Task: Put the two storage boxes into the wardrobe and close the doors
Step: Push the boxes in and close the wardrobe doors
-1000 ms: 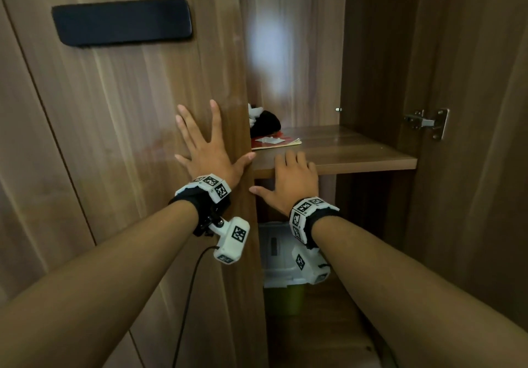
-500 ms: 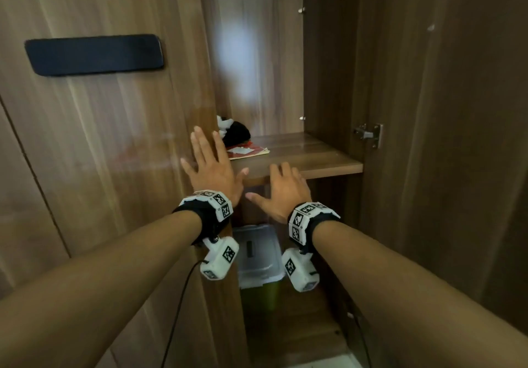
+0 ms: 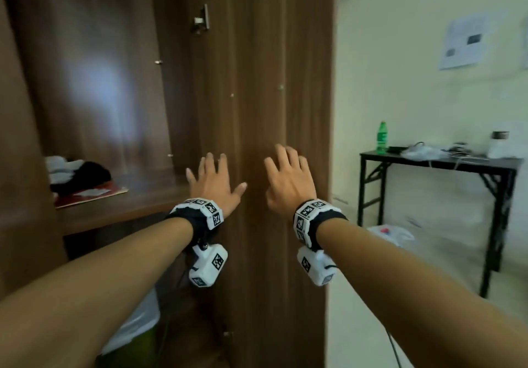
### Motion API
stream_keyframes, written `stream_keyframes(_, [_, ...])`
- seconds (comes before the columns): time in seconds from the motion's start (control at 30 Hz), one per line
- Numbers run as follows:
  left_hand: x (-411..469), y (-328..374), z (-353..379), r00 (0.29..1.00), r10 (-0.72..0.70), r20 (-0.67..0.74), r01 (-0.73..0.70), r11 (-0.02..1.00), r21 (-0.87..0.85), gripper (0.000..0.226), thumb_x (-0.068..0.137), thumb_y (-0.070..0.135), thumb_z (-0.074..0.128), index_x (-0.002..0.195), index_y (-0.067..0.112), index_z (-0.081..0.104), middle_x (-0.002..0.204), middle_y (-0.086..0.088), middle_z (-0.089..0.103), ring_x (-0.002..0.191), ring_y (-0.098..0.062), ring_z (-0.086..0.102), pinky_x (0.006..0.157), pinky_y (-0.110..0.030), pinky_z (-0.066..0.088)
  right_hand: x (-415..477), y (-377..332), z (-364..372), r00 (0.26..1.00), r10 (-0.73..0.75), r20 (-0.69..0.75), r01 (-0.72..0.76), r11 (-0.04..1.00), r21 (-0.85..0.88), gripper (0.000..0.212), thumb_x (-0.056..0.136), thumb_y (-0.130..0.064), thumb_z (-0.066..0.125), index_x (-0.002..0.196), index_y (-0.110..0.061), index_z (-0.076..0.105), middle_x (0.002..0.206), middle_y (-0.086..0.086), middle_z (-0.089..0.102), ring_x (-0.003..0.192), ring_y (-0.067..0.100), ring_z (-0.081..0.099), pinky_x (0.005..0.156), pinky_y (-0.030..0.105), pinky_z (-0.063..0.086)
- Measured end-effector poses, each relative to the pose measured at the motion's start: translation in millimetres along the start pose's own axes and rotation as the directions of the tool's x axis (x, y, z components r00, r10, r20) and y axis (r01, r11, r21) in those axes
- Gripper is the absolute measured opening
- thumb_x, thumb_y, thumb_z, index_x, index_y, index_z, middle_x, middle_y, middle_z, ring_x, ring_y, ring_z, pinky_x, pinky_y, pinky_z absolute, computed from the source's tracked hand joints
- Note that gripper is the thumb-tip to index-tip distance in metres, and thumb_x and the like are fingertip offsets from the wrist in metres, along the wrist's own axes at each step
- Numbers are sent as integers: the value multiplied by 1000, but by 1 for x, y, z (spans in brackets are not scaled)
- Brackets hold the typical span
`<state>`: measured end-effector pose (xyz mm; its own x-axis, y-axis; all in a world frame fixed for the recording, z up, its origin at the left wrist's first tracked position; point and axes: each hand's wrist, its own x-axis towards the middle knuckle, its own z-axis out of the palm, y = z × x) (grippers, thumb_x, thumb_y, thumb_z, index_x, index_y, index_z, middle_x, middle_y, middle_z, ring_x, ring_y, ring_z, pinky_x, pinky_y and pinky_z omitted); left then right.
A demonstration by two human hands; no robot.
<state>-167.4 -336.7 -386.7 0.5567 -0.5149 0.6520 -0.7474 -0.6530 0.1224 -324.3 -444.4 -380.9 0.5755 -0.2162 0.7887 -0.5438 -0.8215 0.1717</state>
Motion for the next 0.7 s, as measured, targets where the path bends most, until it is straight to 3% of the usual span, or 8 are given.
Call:
stream_keyframes(0.17, [-15, 99, 4, 992, 118, 34, -106, 965, -240, 107, 78, 61, 57, 158, 27, -4, 168, -11, -6, 155, -33, -1, 116, -70, 15, -18, 52, -21, 978, -35, -206, 26, 999, -42, 67, 70, -32, 62, 135, -19, 50, 165, 15, 17, 148, 36, 25, 111, 52, 31])
stream_keyframes(0.23, [-21, 117, 6, 983, 182, -20, -180, 934, -310, 110, 79, 54, 63, 158, 29, -9, 167, -9, -16, 155, -33, -6, 117, -70, 16, -22, 63, -26, 968, 28, -249, -34, 999, -19, 80, 71, -29, 60, 148, -18, 39, 167, 15, 9, 151, 35, 18, 114, 53, 30])
stream_keyframes(0.3, [-26, 130, 8, 964, 248, -96, -266, 890, -370, 117, 77, 60, 66, 159, 27, -9, 166, -7, -21, 155, -33, -7, 117, -68, 15, -22, 78, -28, 957, 127, -260, -112, 991, 70, 91, 76, -31, 59, 158, -13, 22, 166, 18, 9, 149, 37, 22, 116, 50, 34])
stream_keyframes(0.43, [-33, 147, 11, 944, 297, -142, -329, 849, -414, 143, 58, 76, 71, 158, 25, -18, 164, -4, -31, 154, -29, -20, 115, -67, 11, -17, 85, -30, 956, 240, -171, -130, 864, 486, 90, 90, -32, 55, 161, -16, 3, 158, 12, 29, 120, 26, 59, 92, 37, 57])
stream_keyframes(0.5, [-36, 156, 12, 955, 254, -154, -296, 844, -448, 147, 55, 75, 73, 157, 25, -20, 163, -2, -33, 153, -28, -22, 114, -69, 12, -16, 79, -29, 954, 254, -158, -126, 820, 559, 87, 92, -27, 53, 161, -18, 1, 158, 12, 36, 127, 27, 56, 101, 40, 53])
stream_keyframes(0.57, [-39, 164, 12, 966, 207, -157, -256, 851, -458, 143, 60, 71, 73, 157, 24, -21, 163, -2, -33, 153, -28, -21, 115, -71, 15, -15, 73, -30, 931, 334, -145, -176, 762, 623, 83, 90, -22, 52, 160, -20, 6, 152, 11, 47, 126, 26, 58, 103, 40, 51])
stream_keyframes(0.7, [-43, 169, 11, 977, 157, -142, -201, 895, -397, 138, 61, 74, 63, 157, 21, -21, 164, -7, -29, 154, -30, -16, 116, -71, 13, -21, 67, -37, 891, 451, -45, -273, 613, 741, 72, 86, -19, 54, 152, -24, 26, 120, 4, 71, 101, 21, 71, 91, 41, 59])
